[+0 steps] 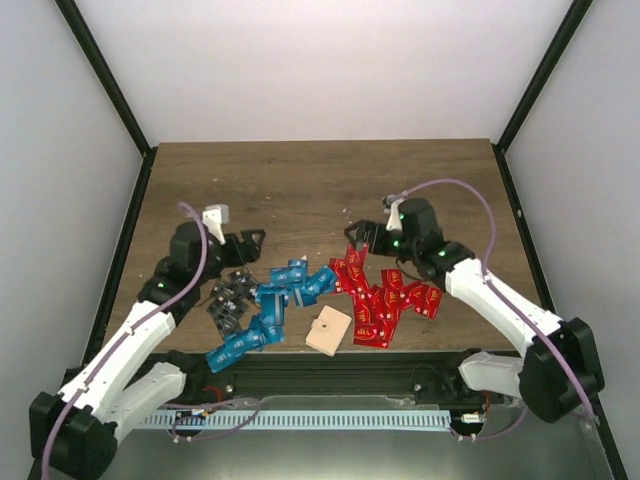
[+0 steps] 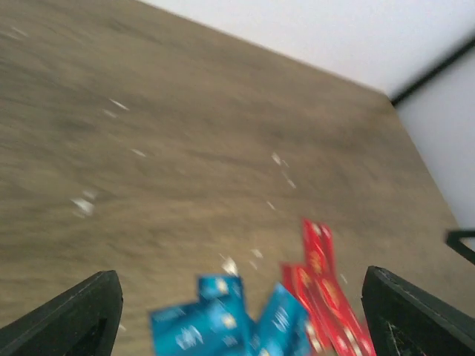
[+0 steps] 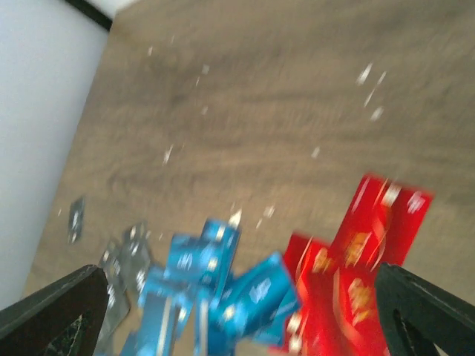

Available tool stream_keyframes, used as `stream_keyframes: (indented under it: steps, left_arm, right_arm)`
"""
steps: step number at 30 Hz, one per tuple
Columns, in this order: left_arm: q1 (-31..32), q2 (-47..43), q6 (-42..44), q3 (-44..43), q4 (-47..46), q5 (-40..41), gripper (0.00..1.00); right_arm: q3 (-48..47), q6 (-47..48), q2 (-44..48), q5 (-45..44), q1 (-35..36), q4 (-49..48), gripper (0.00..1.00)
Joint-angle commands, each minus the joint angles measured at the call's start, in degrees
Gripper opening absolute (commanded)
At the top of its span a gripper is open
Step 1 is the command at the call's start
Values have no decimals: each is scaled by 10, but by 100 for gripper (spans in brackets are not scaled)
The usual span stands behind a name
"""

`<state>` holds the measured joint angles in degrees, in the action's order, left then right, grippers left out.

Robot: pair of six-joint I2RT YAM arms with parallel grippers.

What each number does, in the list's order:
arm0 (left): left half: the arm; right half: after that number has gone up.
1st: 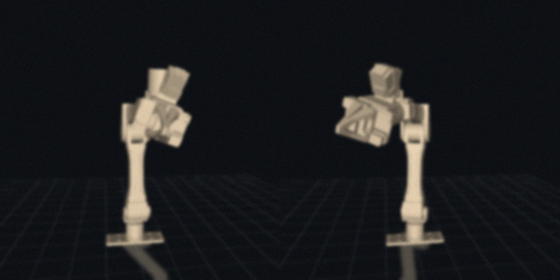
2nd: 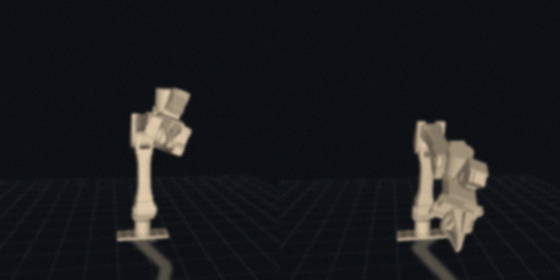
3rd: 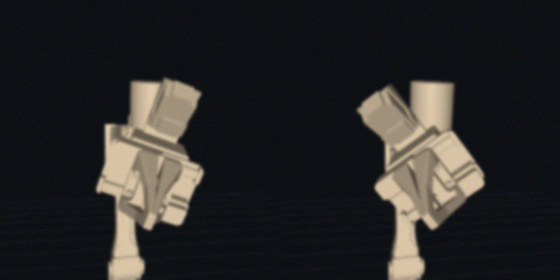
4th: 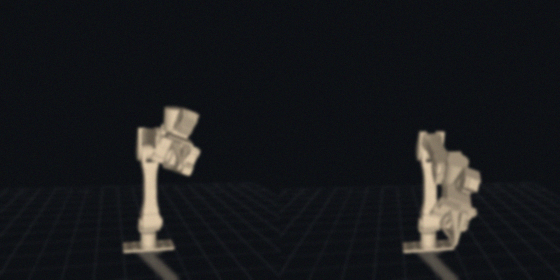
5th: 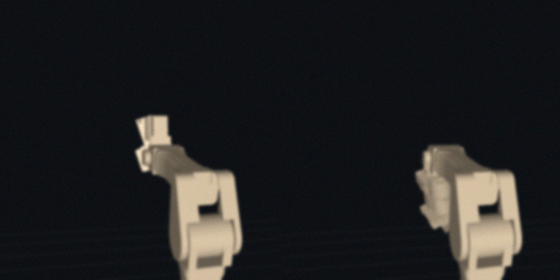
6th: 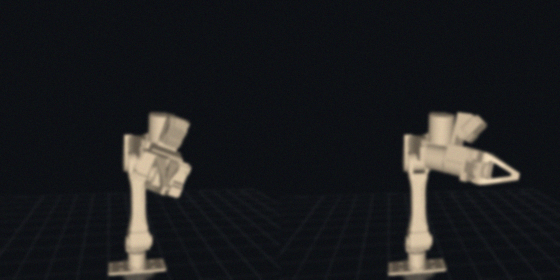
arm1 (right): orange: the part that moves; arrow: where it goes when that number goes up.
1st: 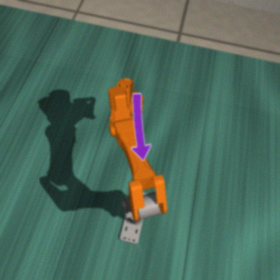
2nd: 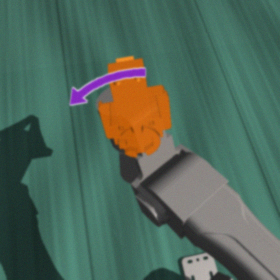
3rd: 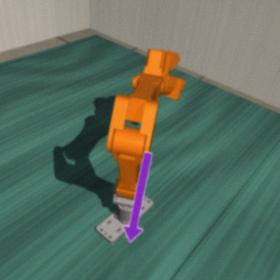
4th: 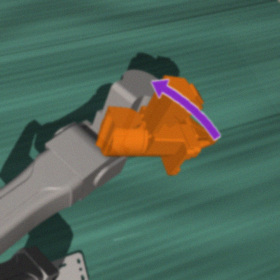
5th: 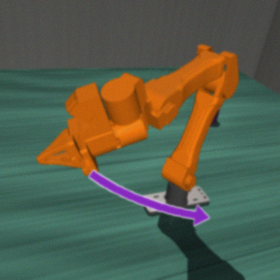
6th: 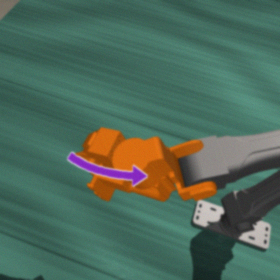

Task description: Put the credit cards into the card holder

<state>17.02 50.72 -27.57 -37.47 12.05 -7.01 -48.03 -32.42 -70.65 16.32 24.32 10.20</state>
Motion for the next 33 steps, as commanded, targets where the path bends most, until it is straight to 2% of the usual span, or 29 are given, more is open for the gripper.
stream_keyframes:
  steps: [1, 4, 9, 16, 19, 23, 33]
  left_arm:
    - [103, -18, -40, 28, 54, -25, 87]
    - [174, -16, -49, 49, 58, -28, 82]
    - [297, -12, -74, 66, 64, 8, 79]
    - [398, -10, -95, 100, 35, 39, 68]
    - [431, 4, -100, 108, 20, 49, 65]
    - [456, 26, -108, 113, -3, 70, 62]
    - [475, 99, -107, 124, -63, 78, 59]
  right_arm:
    - [19, -81, 48, -79, 87, 130, 99]
    - [53, -123, 76, -77, 136, 158, 94]
    - [111, -198, 127, -53, 217, 171, 87]
    - [188, -306, 156, -43, 320, 123, 76]
    - [227, -353, 157, -42, 355, 70, 70]
    - [253, -383, 133, -44, 385, 16, 66]
    - [310, -420, 104, -67, 395, -99, 57]
